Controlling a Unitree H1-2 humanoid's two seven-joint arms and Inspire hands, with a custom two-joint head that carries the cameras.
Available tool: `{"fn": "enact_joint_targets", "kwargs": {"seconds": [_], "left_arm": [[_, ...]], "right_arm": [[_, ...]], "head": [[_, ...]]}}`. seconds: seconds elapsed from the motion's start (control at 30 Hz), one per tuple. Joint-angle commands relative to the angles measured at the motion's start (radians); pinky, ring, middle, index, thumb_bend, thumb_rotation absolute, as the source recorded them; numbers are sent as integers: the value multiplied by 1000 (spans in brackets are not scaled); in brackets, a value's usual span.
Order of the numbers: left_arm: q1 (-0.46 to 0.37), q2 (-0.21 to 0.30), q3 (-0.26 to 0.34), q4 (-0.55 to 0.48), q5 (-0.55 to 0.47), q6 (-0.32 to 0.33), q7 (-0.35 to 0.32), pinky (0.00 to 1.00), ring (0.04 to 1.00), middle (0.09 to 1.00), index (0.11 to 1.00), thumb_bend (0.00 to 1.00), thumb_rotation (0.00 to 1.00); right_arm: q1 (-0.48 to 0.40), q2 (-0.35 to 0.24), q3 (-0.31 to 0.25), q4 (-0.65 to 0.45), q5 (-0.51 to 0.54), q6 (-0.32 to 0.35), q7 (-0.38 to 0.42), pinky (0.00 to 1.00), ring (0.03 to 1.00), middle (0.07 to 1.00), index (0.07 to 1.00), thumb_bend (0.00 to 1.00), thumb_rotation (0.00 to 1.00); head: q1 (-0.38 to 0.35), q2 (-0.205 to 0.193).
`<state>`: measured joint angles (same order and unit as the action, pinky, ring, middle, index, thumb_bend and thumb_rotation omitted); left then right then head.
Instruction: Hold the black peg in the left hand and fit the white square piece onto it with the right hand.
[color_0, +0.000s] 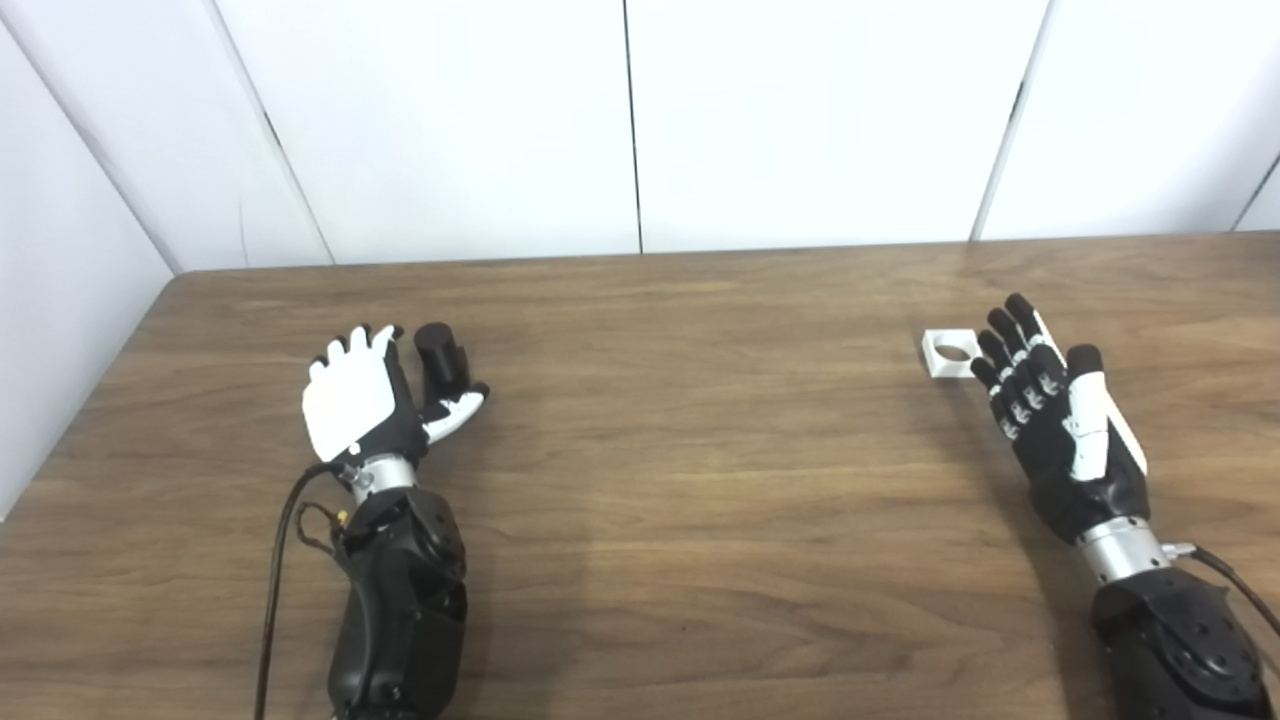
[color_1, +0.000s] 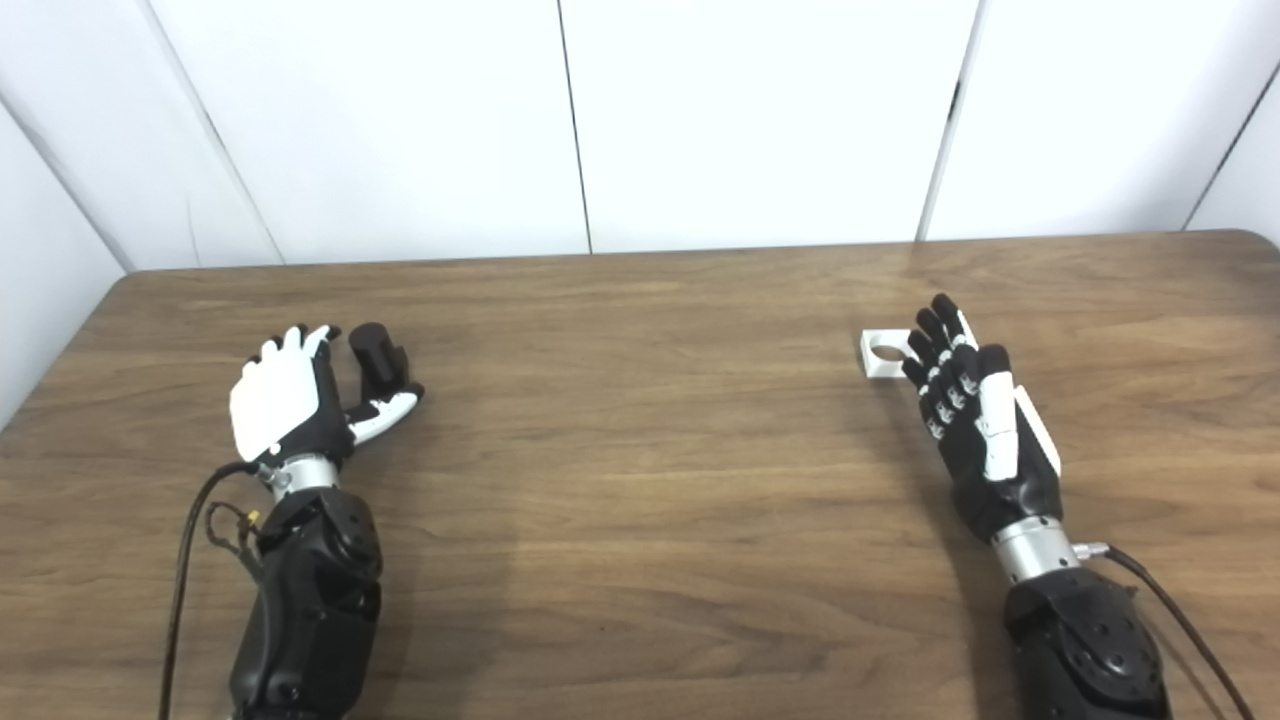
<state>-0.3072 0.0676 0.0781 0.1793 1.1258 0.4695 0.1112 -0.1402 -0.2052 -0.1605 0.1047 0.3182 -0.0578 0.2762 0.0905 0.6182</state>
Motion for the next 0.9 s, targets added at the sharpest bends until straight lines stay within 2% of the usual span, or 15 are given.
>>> {"fn": "enact_joint_targets", "kwargs": {"seconds": [0.0, 0.43, 0.87], "left_arm": [[-64, 15, 5, -4, 32, 0, 14, 1000, 1000, 974, 856, 732, 489], [-75, 27, 17, 5, 61, 0, -33, 1000, 1000, 975, 849, 735, 513], [-87, 28, 15, 26, 72, 0, -50, 1000, 1000, 968, 836, 731, 545]], "right_arm": [[55, 35, 15, 73, 15, -15, 13, 1000, 1000, 1000, 1000, 636, 1000], [59, 25, 13, 70, 17, -16, 19, 1000, 1000, 1000, 1000, 638, 1000], [60, 27, 10, 73, 24, -13, 25, 1000, 1000, 1000, 1000, 646, 1000]], "head": [[1, 1], [0, 4], [3, 8]]}}
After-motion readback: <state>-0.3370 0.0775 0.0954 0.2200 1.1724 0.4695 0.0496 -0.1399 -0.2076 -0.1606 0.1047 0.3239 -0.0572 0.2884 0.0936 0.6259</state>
